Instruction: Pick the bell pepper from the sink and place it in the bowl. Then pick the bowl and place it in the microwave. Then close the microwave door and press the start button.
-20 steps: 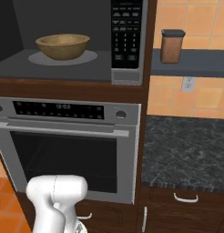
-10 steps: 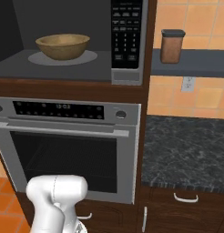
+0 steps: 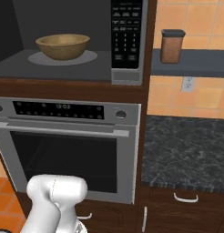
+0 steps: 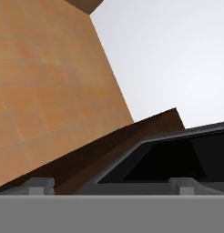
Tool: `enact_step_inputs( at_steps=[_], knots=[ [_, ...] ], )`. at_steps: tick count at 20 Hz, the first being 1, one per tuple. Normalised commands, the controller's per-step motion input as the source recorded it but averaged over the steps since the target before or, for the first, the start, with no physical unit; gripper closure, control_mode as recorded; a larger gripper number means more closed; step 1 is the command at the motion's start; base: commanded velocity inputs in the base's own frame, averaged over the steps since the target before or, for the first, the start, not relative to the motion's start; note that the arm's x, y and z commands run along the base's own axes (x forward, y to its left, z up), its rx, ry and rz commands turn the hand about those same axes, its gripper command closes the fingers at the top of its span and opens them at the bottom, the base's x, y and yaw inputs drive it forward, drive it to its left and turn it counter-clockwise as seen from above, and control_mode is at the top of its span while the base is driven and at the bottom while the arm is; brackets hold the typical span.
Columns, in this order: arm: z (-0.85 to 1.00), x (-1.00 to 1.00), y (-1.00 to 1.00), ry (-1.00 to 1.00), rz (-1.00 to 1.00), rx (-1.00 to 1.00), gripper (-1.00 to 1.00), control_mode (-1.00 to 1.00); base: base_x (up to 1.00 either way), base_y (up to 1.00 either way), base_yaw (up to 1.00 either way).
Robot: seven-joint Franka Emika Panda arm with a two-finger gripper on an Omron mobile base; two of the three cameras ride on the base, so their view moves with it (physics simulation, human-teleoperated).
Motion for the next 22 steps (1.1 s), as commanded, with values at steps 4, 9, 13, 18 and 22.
enact_step_inputs(
  at_steps=[4, 9, 13, 18, 22],
  knots=[
    [0.18, 0.0, 0.28, -0.01, -0.25, 0.0, -1.0, -1.0, 0.0, 0.0, 0.0],
    [0.44, -0.19, 0.02, 0.0, -0.31, 0.08, -1.0, -1.0, 0.0, 0.0, 0.0],
    [0.35, -0.43, -0.41, 0.0, -0.27, 0.14, -1.0, -1.0, 0.0, 0.0, 0.0],
    [0.3, -0.54, -0.9, 0.0, -0.22, 0.14, -1.0, -1.0, 0.0, 0.0, 0.0],
    [0.46, -0.23, -1.0, 0.0, -0.09, 0.17, -1.0, -1.0, 0.0, 0.0, 0.0]
  ],
)
